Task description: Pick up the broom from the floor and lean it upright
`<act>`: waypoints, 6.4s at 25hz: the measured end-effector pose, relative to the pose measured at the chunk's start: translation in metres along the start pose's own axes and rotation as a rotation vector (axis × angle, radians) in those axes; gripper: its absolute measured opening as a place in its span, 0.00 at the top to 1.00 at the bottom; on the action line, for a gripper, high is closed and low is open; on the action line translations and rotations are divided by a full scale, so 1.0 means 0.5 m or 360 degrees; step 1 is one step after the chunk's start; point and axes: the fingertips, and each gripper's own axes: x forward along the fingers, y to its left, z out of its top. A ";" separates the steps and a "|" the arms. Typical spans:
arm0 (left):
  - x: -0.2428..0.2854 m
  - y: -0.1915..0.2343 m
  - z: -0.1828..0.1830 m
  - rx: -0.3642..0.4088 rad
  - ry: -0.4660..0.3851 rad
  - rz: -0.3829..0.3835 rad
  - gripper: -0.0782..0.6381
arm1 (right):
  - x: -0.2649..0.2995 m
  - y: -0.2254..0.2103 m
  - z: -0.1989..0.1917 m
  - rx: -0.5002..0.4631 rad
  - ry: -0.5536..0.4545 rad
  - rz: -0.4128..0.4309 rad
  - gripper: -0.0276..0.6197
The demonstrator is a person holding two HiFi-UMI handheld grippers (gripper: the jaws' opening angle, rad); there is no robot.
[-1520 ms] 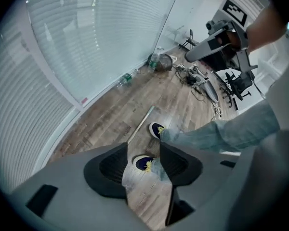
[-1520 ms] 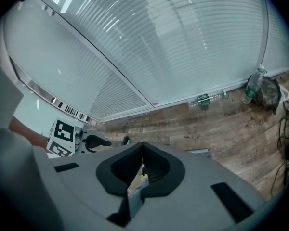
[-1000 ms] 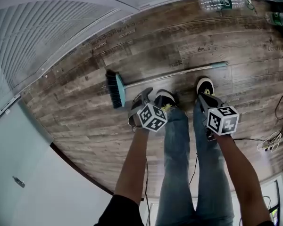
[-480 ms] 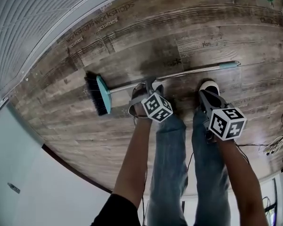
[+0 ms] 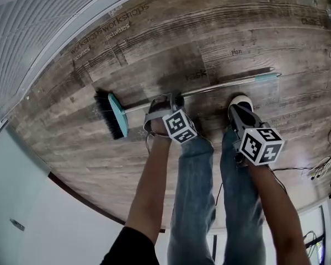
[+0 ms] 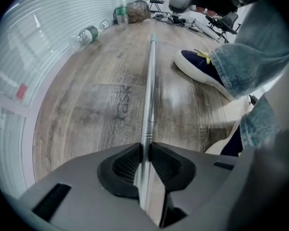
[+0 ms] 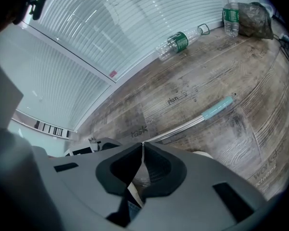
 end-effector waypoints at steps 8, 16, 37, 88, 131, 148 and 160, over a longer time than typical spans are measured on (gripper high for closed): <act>-0.129 0.033 0.046 -0.0067 -0.0267 0.0088 0.77 | -0.016 -0.005 0.092 0.0183 -0.0194 -0.0097 0.70; -0.294 0.090 0.047 -0.0241 -0.0382 0.0171 0.77 | -0.111 0.145 0.229 0.0028 -0.0470 0.0027 0.76; -0.818 0.360 0.093 -0.1279 -0.0977 0.0519 0.77 | -0.464 0.851 0.559 -0.1393 -0.0733 0.0590 0.83; -0.752 0.458 0.121 -0.1487 -0.0982 0.0390 0.72 | -0.325 0.881 0.572 -0.1610 -0.0394 0.0630 0.79; -2.148 0.124 0.303 -0.1042 -0.2235 0.0671 0.86 | -1.674 1.015 0.527 -0.1405 -0.1348 0.0527 0.93; -2.202 0.137 0.334 -0.0994 -0.2275 0.0761 0.86 | -1.695 1.006 0.556 -0.1397 -0.1497 0.0472 0.93; -2.195 0.143 0.329 -0.1027 -0.2236 0.0793 0.86 | -1.691 0.995 0.553 -0.1378 -0.1489 0.0458 0.93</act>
